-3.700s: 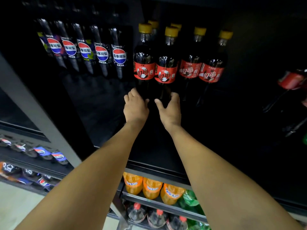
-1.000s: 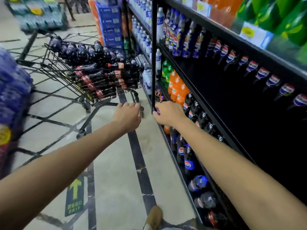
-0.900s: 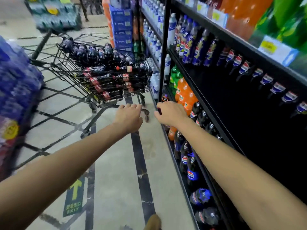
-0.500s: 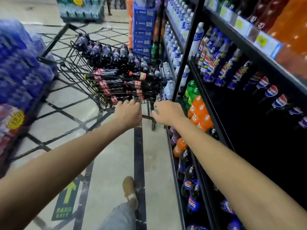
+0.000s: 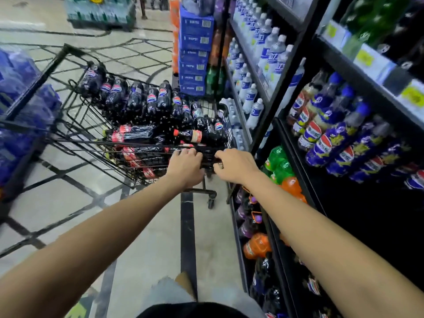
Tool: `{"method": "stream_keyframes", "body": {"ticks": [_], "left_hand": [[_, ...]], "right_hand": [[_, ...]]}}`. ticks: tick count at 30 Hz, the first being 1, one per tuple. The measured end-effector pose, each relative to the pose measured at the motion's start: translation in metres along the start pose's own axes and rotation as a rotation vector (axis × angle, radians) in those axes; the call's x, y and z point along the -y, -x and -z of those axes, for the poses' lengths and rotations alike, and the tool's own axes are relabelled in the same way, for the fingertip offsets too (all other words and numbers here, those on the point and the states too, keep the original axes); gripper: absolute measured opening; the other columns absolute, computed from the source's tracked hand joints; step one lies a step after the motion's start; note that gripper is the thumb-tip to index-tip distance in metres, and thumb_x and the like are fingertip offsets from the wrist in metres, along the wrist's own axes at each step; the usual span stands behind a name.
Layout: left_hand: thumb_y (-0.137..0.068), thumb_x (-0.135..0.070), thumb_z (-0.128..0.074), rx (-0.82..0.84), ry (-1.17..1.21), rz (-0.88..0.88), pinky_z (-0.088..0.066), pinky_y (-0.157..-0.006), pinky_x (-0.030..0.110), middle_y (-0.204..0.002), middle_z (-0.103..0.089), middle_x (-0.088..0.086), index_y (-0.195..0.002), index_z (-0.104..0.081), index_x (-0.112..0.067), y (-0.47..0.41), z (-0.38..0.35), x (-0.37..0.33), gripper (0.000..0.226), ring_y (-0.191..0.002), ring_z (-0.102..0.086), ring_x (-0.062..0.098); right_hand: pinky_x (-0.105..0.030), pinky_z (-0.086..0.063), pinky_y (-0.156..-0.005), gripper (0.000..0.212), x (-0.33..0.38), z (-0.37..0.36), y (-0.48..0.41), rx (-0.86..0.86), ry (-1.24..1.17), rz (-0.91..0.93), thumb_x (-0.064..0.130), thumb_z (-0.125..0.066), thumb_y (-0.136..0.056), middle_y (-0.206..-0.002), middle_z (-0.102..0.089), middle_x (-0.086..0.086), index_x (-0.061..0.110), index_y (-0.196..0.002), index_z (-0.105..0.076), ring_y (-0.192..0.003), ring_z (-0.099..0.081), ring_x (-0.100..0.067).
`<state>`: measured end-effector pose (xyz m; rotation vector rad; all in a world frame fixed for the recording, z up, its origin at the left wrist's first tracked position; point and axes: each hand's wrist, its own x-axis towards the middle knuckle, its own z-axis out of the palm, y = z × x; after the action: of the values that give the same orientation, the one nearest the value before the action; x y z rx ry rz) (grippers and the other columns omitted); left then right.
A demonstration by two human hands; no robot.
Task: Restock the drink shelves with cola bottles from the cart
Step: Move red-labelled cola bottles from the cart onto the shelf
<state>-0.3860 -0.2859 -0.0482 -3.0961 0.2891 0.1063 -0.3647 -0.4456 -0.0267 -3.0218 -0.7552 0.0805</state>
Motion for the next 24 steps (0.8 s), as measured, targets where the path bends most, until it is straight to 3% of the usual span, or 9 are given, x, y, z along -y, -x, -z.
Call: {"method": "stream_keyframes", "body": {"ticks": [5, 9, 16, 24], "left_hand": [[-0.095, -0.042, -0.043, 0.014, 0.003, 0.008, -0.032, -0.104, 0.042, -0.140, -0.044, 0.008, -0.132, -0.046, -0.014, -0.053, -0.020, 0.035, 0.047, -0.129, -0.040, 0.028], [-0.097, -0.042, -0.038, 0.084, -0.028, 0.049, -0.031, -0.105, 0.042, -0.142, -0.043, 0.008, -0.135, -0.044, -0.013, -0.096, -0.041, 0.058, 0.048, -0.128, -0.041, 0.027], [-0.096, -0.047, -0.037, 0.219, -0.025, 0.119, -0.032, -0.102, 0.042, -0.134, -0.049, 0.007, -0.129, -0.047, -0.015, -0.181, -0.075, 0.074, 0.048, -0.123, -0.045, 0.026], [-0.098, -0.041, -0.035, 0.386, 0.087, 0.322, -0.036, -0.097, 0.041, -0.128, -0.053, 0.007, -0.125, -0.052, -0.014, -0.244, -0.113, 0.086, 0.041, -0.120, -0.047, 0.027]], "right_hand": [[-0.034, -0.036, -0.069, 0.042, -0.016, -0.024, -0.075, 0.041, -0.010, 0.033, 0.038, -0.041, -0.095, -0.116, -0.061, -0.006, 0.016, -0.129, -0.054, -0.108, -0.057, -0.028], [-0.039, -0.045, -0.081, 0.044, -0.032, -0.048, -0.137, 0.105, -0.027, 0.076, 0.038, -0.041, -0.096, -0.121, -0.059, -0.007, 0.014, -0.130, -0.053, -0.111, -0.054, -0.028], [-0.040, -0.048, -0.079, 0.041, -0.076, -0.085, -0.235, 0.211, -0.072, 0.114, 0.038, -0.042, -0.096, -0.112, -0.060, -0.009, 0.014, -0.128, -0.052, -0.105, -0.055, -0.029], [-0.039, -0.044, -0.082, 0.042, -0.120, -0.128, -0.303, 0.354, -0.082, 0.118, 0.037, -0.042, -0.096, -0.120, -0.056, -0.010, 0.009, -0.127, -0.052, -0.112, -0.052, -0.029]]}}
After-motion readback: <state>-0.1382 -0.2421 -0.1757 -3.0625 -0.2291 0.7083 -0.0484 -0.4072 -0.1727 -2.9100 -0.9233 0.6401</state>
